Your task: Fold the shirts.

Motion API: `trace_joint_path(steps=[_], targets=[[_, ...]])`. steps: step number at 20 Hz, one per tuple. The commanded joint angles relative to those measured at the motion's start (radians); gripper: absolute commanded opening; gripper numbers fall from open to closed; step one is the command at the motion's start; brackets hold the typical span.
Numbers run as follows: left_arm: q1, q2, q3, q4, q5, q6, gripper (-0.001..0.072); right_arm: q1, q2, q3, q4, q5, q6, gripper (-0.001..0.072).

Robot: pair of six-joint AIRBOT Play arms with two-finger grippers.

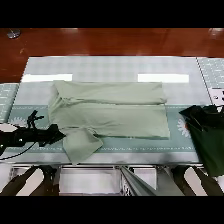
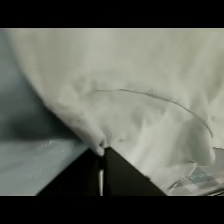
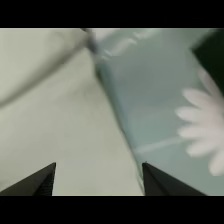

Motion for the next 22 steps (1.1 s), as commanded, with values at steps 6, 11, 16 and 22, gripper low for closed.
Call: trace_joint_path(steps=[6,11,16,22], targets=[[-0.003,0.003,0.084,-0.138,-0.061,0.131,0.0025,0.145,-0.129,-0.138,-0.169,0.086,0.111,0.0623],[-0.004,0.002,0.092,-0.141,-0.063,0.131,0.0025,0.252,-0.257,-0.103,0.013,-0.101,0.098,0.0622],[-0.002,0.003,0.111,-0.141,-0.066,0.131,0.0025,0.359,-0.367,0.0,0.046,-0.119,0.04,0.0017],[-0.024,-0.06,0.406,-0.114,-0.036,0.064,0.0023,0.3,-0.386,0.301,0.024,-0.071,0.043,0.0017]])
